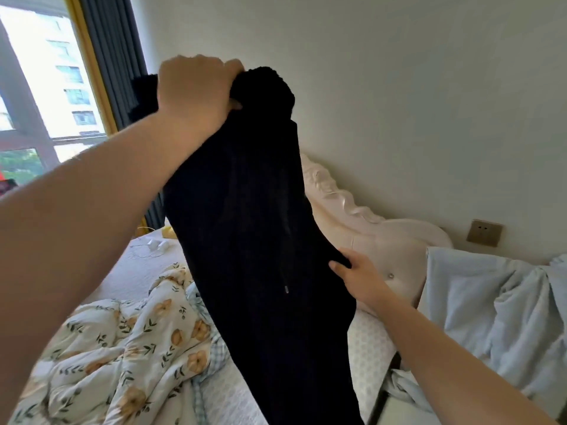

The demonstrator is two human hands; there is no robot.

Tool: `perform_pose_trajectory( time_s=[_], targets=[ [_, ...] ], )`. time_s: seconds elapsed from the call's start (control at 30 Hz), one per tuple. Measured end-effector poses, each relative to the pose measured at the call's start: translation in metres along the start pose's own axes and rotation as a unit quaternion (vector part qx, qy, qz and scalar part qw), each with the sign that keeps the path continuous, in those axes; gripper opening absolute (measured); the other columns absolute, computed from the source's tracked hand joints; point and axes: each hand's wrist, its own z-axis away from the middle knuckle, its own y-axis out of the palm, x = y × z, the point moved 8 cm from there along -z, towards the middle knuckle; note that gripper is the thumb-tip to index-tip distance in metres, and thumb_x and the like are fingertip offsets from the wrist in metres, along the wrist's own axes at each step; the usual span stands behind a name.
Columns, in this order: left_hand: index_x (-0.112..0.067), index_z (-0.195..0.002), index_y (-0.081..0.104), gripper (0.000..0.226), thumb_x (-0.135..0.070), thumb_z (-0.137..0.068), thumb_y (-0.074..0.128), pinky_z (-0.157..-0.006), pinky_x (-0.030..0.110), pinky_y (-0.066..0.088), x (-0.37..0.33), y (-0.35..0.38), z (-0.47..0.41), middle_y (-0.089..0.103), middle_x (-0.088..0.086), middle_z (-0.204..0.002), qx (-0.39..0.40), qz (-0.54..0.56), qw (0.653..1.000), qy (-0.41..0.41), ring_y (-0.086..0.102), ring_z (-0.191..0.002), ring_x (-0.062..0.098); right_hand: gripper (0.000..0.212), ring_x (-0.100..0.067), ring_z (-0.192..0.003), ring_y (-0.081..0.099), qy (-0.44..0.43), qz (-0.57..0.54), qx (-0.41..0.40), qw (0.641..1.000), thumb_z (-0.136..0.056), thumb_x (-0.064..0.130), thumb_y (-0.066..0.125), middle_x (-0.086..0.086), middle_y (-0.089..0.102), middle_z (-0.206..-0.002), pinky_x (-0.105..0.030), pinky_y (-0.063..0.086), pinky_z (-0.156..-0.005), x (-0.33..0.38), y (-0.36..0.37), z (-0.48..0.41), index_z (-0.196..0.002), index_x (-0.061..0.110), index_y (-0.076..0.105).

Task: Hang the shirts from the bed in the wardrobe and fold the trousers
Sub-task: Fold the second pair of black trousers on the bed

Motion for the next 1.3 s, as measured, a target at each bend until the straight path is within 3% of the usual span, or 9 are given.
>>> perform_pose_trajectory(
  time_s=[0.2, 0.43, 0.63, 0.8, 0.87, 1.0, 1.1, 1.2, 1.3],
  targets=[
    [-0.021, -0.130, 0.047, 0.033, -0.024, -0.096, 0.044, -0.069, 0.035, 0.027, -0.019, 0.069, 0.078, 0.057, 0.007, -0.111, 0.087, 0.017, 0.996, 0.031, 0.058, -0.093, 0.029, 0.026, -0.012, -0.053, 0.049, 0.075, 0.066, 0.039, 0.994, -0.096, 0.015, 0.051, 0.003, 0.052, -0.058, -0.025, 0.034, -0.054, -0.032, 0.079, -0.007, -0.071, 0.018, 0.055],
    [-0.028, -0.132, 0.047, 0.035, -0.026, -0.097, 0.042, -0.079, 0.036, 0.039, 0.022, 0.145, 0.174, 0.055, 0.002, -0.116, 0.160, 0.053, 0.986, 0.017, 0.056, -0.100, 0.024, 0.023, -0.009, -0.041, 0.042, 0.164, 0.009, 0.125, 0.979, -0.097, -0.006, 0.039, -0.008, 0.036, -0.062, -0.015, 0.032, -0.043, -0.082, 0.163, 0.002, -0.107, -0.024, 0.048],
    [-0.033, -0.133, 0.042, 0.035, -0.031, -0.098, 0.041, -0.076, 0.032, 0.036, 0.020, 0.215, 0.236, 0.052, 0.000, -0.119, 0.318, 0.065, 0.938, 0.123, 0.055, -0.106, 0.024, 0.027, -0.028, -0.105, 0.062, 0.191, 0.048, 0.303, 0.933, -0.096, 0.007, 0.050, -0.012, 0.065, -0.115, -0.032, 0.048, -0.090, -0.130, 0.258, 0.020, -0.121, 0.004, 0.058],
    [-0.030, -0.128, 0.043, 0.031, -0.036, -0.097, 0.040, -0.077, 0.036, 0.049, 0.038, 0.288, 0.274, 0.053, -0.002, -0.113, 0.453, 0.064, 0.882, 0.116, 0.058, -0.104, 0.022, 0.020, 0.005, -0.073, 0.061, 0.179, 0.097, 0.426, 0.882, -0.094, 0.017, 0.054, 0.017, 0.066, -0.086, -0.007, 0.044, -0.061, -0.170, 0.303, 0.014, -0.111, 0.018, 0.066],
    [-0.031, -0.127, 0.043, 0.030, -0.037, -0.098, 0.041, -0.075, 0.036, 0.050, 0.049, 0.318, 0.269, 0.055, -0.003, -0.114, 0.478, 0.048, 0.871, 0.102, 0.059, -0.102, 0.022, 0.015, 0.004, -0.056, 0.054, 0.184, 0.088, 0.438, 0.875, -0.095, 0.010, 0.052, 0.018, 0.058, -0.063, -0.011, 0.038, -0.057, -0.183, 0.304, -0.010, -0.088, 0.016, 0.064],
    [-0.031, -0.124, 0.046, 0.028, -0.037, -0.097, 0.044, -0.064, 0.033, 0.041, 0.071, 0.399, 0.200, 0.057, 0.000, -0.105, 0.442, 0.020, 0.893, 0.080, 0.059, -0.095, 0.023, 0.012, -0.017, -0.061, 0.041, 0.159, 0.082, 0.384, 0.906, -0.096, 0.000, 0.046, -0.008, 0.043, -0.072, -0.024, 0.030, -0.058, -0.206, 0.282, -0.111, -0.095, -0.010, 0.053],
    [-0.034, -0.137, 0.037, 0.047, -0.043, -0.093, 0.051, -0.093, 0.044, 0.039, 0.075, 0.478, 0.129, 0.056, 0.003, -0.123, 0.378, -0.010, 0.925, 0.043, 0.050, -0.117, 0.026, 0.014, -0.013, -0.057, 0.049, 0.165, 0.051, 0.278, 0.945, -0.095, -0.005, 0.043, -0.009, 0.046, -0.075, -0.018, 0.035, -0.054, -0.235, 0.252, -0.206, -0.099, -0.013, 0.054],
    [-0.033, -0.150, -0.005, 0.098, -0.059, -0.081, 0.058, -0.115, 0.050, -0.001, 0.062, 0.558, 0.114, 0.006, 0.006, -0.159, 0.318, 0.059, 0.941, -0.101, 0.001, -0.146, 0.023, 0.016, -0.012, -0.058, 0.050, 0.225, 0.105, 0.228, 0.941, -0.098, 0.001, 0.040, -0.004, 0.046, -0.076, -0.018, 0.036, -0.052, -0.309, 0.230, -0.268, -0.096, 0.001, 0.056],
    [-0.033, -0.148, -0.018, 0.102, -0.057, -0.084, 0.058, -0.116, 0.047, -0.006, 0.031, 0.644, 0.206, -0.019, -0.001, -0.158, 0.367, 0.183, 0.872, -0.268, -0.017, -0.144, 0.021, 0.022, -0.027, -0.085, 0.054, 0.295, 0.124, 0.145, 0.936, -0.099, 0.014, 0.045, -0.012, 0.058, -0.093, -0.031, 0.036, -0.069, -0.389, 0.222, -0.289, -0.111, 0.000, 0.057]
  ],
)
